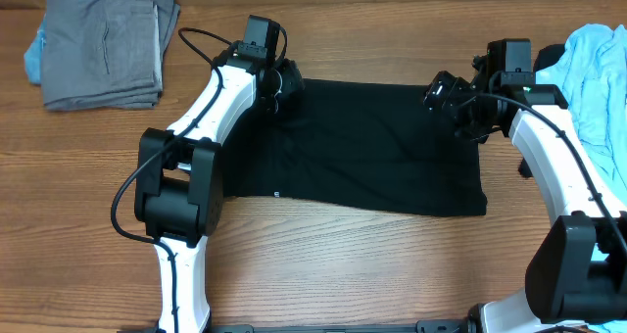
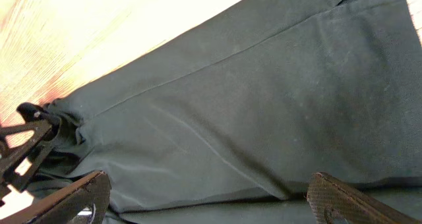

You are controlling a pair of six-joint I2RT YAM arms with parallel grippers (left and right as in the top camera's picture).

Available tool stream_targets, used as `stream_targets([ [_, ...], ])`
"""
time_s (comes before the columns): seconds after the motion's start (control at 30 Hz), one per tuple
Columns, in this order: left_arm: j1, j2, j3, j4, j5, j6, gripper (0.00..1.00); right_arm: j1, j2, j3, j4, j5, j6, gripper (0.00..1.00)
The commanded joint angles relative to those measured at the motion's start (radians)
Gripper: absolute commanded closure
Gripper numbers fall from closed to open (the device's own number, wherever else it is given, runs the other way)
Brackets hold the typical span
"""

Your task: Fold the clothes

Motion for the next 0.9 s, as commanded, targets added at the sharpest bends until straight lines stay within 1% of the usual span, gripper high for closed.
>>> stream_targets([
  [0.0, -0.001, 0.018, 0.015, 0.002, -0.004, -0.001, 0.50, -0.003, 0.002, 0.019, 0.005, 0.037, -0.006, 0.00],
  [0.07, -0.001, 0.032, 0.015, -0.001, -0.007, 0.002, 0.52, -0.003, 0.002, 0.019, 0.006, 0.037, -0.006, 0.00],
  [0.1, 0.000, 0.038, 0.015, -0.001, -0.007, 0.009, 0.58, -0.003, 0.002, 0.019, 0.007, 0.039, -0.006, 0.00],
  [0.13, 0.000, 0.040, 0.015, -0.002, -0.007, 0.015, 0.65, -0.003, 0.002, 0.019, 0.009, 0.045, -0.006, 0.00],
  [0.2, 0.000, 0.043, 0.015, -0.001, -0.011, 0.030, 0.86, -0.003, 0.002, 0.018, 0.018, 0.071, -0.006, 0.00],
  [0.27, 0.000, 0.043, 0.015, 0.003, -0.018, 0.030, 0.96, -0.003, 0.008, 0.017, 0.037, 0.081, -0.004, 0.00],
  [0.37, 0.001, 0.043, 0.015, -0.001, -0.018, 0.030, 0.96, -0.003, 0.040, 0.017, 0.089, 0.085, 0.021, 0.00],
  [0.57, 0.001, 0.043, 0.015, -0.056, -0.018, 0.030, 0.96, -0.011, 0.138, 0.017, 0.264, 0.132, 0.024, 0.00],
  [0.63, 0.001, 0.043, 0.015, -0.070, -0.018, 0.048, 0.96, -0.022, 0.163, 0.017, 0.323, 0.179, 0.023, 0.00],
  [0.73, 0.001, 0.043, 0.015, -0.080, -0.021, 0.109, 0.96, -0.049, 0.186, 0.017, 0.391, 0.237, 0.019, 0.00],
  [0.87, 0.004, 0.043, 0.015, -0.089, -0.061, 0.124, 0.96, -0.084, 0.233, 0.018, 0.432, 0.237, 0.024, 0.00],
])
